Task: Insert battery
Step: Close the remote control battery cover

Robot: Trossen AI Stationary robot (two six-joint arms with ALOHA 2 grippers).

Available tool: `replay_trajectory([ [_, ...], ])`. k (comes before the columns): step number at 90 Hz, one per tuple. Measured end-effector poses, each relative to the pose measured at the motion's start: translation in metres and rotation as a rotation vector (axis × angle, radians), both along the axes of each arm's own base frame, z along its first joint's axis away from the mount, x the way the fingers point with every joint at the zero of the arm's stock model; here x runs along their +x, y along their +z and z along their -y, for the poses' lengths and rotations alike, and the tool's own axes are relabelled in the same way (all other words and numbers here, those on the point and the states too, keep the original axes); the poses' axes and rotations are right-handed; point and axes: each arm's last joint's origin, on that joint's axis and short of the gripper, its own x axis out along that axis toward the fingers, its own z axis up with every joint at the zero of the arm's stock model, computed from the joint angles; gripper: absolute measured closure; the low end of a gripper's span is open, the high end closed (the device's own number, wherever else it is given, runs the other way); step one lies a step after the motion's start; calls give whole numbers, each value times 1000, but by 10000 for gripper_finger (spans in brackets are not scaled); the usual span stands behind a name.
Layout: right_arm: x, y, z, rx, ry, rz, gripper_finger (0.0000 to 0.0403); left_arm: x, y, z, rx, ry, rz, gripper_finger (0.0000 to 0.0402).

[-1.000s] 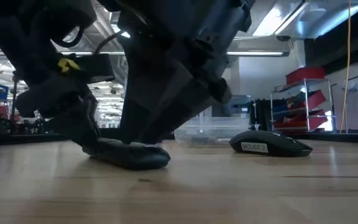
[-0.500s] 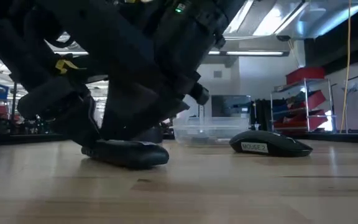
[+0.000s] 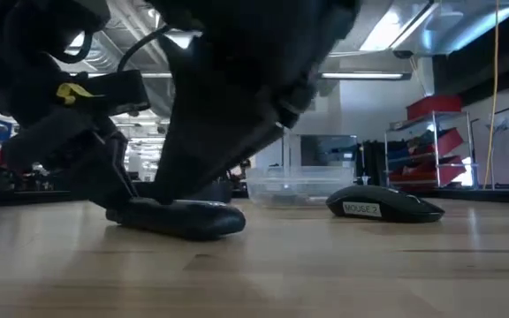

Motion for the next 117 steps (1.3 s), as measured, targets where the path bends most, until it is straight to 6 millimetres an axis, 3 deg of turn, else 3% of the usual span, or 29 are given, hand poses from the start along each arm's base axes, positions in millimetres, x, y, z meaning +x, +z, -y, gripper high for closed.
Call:
replay_trajectory([
  [9,-3,-4,-4,-37,-55,22,184,-1,0,1,2,0,2,306],
  [20,-3,-23,-7,-56,-134,35,134,-1,0,2,-5,9,7,306],
  [35,-2,-40,-7,-67,-246,73,117,-2,0,4,-8,4,9,306],
  [46,-3,-44,-3,-48,-293,47,150,-4,0,8,-22,-1,18,306],
  [63,-6,-46,4,-59,-305,-18,256,-6,1,16,-43,-25,37,306],
  [72,-7,-44,5,-64,-302,-31,261,-8,1,19,-30,-30,51,306],
  [78,-8,-37,5,-51,-301,-33,266,-9,4,20,-23,-28,58,306],
  [91,-17,-12,10,-9,-353,-64,329,-11,12,18,0,-10,77,306],
  [117,-67,29,8,32,-467,-360,342,-12,14,16,36,3,87,306],
])
